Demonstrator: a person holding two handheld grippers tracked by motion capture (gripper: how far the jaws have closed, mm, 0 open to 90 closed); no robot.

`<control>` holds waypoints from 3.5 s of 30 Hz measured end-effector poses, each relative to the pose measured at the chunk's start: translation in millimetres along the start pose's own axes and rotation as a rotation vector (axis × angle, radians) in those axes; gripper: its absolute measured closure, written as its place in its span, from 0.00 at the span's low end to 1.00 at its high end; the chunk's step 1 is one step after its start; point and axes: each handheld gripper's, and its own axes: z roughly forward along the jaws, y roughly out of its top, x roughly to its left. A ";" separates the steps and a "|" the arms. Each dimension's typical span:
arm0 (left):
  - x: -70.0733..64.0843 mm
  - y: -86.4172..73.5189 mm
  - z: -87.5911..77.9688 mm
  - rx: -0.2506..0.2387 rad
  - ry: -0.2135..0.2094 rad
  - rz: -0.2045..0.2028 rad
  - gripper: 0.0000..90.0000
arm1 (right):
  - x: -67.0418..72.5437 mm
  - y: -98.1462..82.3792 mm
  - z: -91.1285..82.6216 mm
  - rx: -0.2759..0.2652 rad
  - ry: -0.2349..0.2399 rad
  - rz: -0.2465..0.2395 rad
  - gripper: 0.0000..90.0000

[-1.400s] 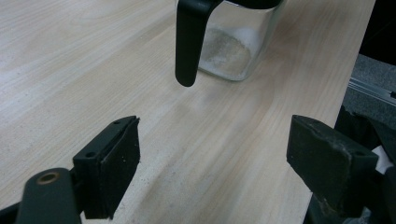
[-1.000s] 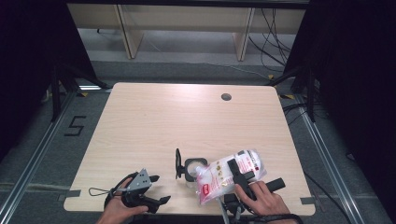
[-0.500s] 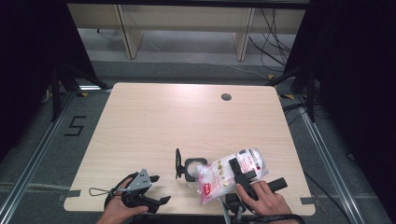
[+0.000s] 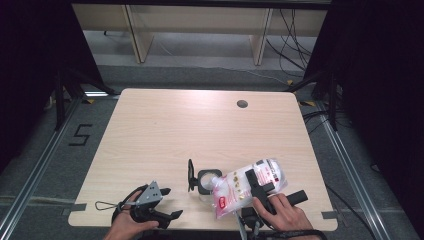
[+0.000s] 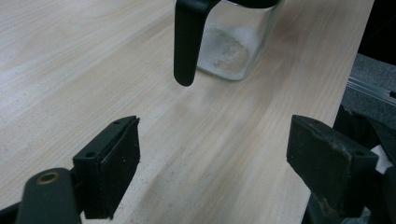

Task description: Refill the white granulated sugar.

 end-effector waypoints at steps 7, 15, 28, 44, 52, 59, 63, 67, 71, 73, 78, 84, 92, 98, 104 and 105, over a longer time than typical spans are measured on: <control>-0.1 0.0 0.1 -0.001 0.000 0.003 0.19 | -2.5 -0.8 0.5 -0.010 -0.004 -0.028 0.52; 2.0 0.3 -0.7 0.022 0.010 0.028 0.19 | -1.7 -1.3 1.0 -0.008 -0.002 -0.030 0.52; 2.3 0.0 -0.7 0.020 0.013 0.028 0.19 | -4.1 -2.8 -0.1 -0.008 -0.007 -0.040 0.52; 0.5 0.1 0.0 0.002 -0.005 0.002 0.19 | -1.6 -4.2 0.4 -0.003 -0.008 0.008 0.53; 2.5 0.4 -1.0 0.023 0.008 0.034 0.19 | -2.9 -6.3 -0.3 -0.002 -0.014 0.014 0.53; 2.2 0.5 -0.8 0.022 0.008 0.034 0.19 | 1.8 -5.9 -1.0 0.016 -0.006 0.069 0.53; -0.2 0.1 0.2 -0.002 -0.002 0.002 0.19 | -1.7 -4.6 -0.4 0.000 -0.017 0.026 0.53; 0.6 0.5 -0.3 0.003 -0.004 0.010 0.19 | -2.1 -4.4 -0.1 0.004 -0.021 0.028 0.53; 0.6 0.5 -0.2 0.003 -0.004 0.009 0.19 | -1.1 -5.0 -1.1 0.018 -0.016 0.042 0.53; 1.0 0.6 -0.5 0.006 -0.004 0.014 0.19 | -1.6 -5.4 -1.2 0.016 -0.017 0.033 0.53; 0.6 0.3 -0.8 0.004 0.000 0.009 0.19 | -2.6 -4.5 -0.5 0.000 -0.024 0.018 0.54; 0.5 0.4 -0.2 0.004 -0.005 0.004 0.19 | -1.9 -4.1 -0.1 -0.005 -0.021 0.015 0.54; 0.5 0.4 -0.2 0.002 -0.005 0.002 0.19 | 0.8 -6.5 -0.8 0.006 -0.012 0.062 0.54; 0.5 0.5 -0.5 0.004 -0.002 0.003 0.19 | -1.7 -6.8 -0.4 -0.008 -0.024 0.037 0.54; 1.4 0.7 -1.3 0.013 0.003 0.014 0.19 | -1.3 -6.6 -2.0 -0.009 -0.018 0.054 0.54; 1.1 0.6 -1.1 0.009 0.000 0.009 0.19 | -1.5 -6.4 -2.2 -0.010 -0.019 0.050 0.54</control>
